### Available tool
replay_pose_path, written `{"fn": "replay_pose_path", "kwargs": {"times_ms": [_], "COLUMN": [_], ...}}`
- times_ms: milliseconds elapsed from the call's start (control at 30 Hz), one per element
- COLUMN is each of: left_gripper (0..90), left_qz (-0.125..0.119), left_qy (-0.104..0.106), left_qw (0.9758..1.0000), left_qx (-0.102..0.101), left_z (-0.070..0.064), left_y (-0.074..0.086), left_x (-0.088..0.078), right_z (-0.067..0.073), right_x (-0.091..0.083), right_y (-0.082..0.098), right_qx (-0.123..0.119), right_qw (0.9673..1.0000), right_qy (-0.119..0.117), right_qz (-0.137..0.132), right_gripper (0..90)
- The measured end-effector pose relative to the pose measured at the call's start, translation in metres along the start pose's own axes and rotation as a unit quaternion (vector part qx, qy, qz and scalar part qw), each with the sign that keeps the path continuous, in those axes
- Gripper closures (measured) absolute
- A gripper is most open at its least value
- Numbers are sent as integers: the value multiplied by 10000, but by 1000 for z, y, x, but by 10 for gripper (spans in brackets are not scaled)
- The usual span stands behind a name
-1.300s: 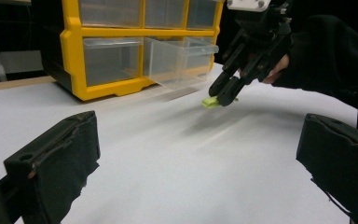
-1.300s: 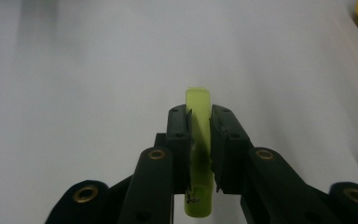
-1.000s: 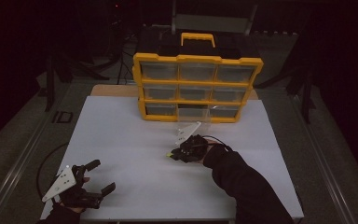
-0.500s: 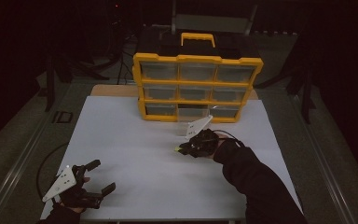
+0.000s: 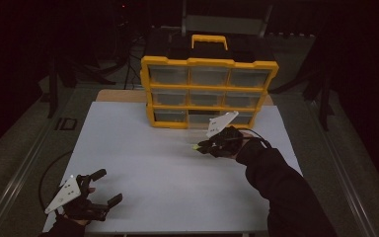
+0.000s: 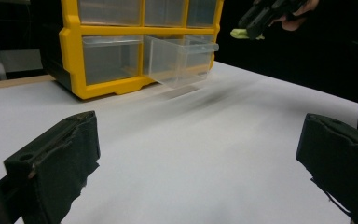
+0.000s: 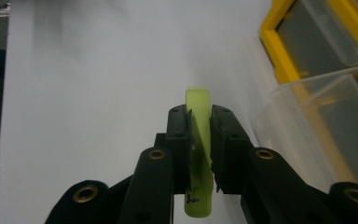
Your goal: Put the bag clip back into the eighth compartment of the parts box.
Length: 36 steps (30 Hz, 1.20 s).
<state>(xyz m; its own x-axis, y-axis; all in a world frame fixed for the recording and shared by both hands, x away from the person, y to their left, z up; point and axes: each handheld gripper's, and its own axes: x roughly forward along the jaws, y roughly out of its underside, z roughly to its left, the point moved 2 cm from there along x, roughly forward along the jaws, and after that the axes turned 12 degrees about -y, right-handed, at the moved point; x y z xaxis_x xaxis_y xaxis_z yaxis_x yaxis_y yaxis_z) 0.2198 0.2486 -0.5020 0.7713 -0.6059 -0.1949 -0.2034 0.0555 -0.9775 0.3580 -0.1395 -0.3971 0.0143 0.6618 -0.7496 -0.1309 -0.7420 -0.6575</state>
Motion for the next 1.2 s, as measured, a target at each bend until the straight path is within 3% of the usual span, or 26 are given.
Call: {"fn": "replay_pose_path", "kwargs": {"times_ms": [400, 800, 1200], "left_gripper": [2, 2, 2], "left_qz": [2, -1, -10], "left_qy": [-8, -17, -12], "left_qw": [10000, 10000, 10000], "left_qx": [10, 4, -6], "left_z": [0, 1, 1], "left_y": [0, 0, 0], "left_x": [0, 0, -1], "right_z": [-6, -23, -35], "right_x": [-20, -40, -45], "right_y": [-5, -9, -11], "right_qx": [-6, 80, 106], "right_qw": [9998, 9991, 9983], "right_qy": [147, 389, 540], "right_qz": [-110, -179, -190], "right_gripper": [785, 785, 785]}}
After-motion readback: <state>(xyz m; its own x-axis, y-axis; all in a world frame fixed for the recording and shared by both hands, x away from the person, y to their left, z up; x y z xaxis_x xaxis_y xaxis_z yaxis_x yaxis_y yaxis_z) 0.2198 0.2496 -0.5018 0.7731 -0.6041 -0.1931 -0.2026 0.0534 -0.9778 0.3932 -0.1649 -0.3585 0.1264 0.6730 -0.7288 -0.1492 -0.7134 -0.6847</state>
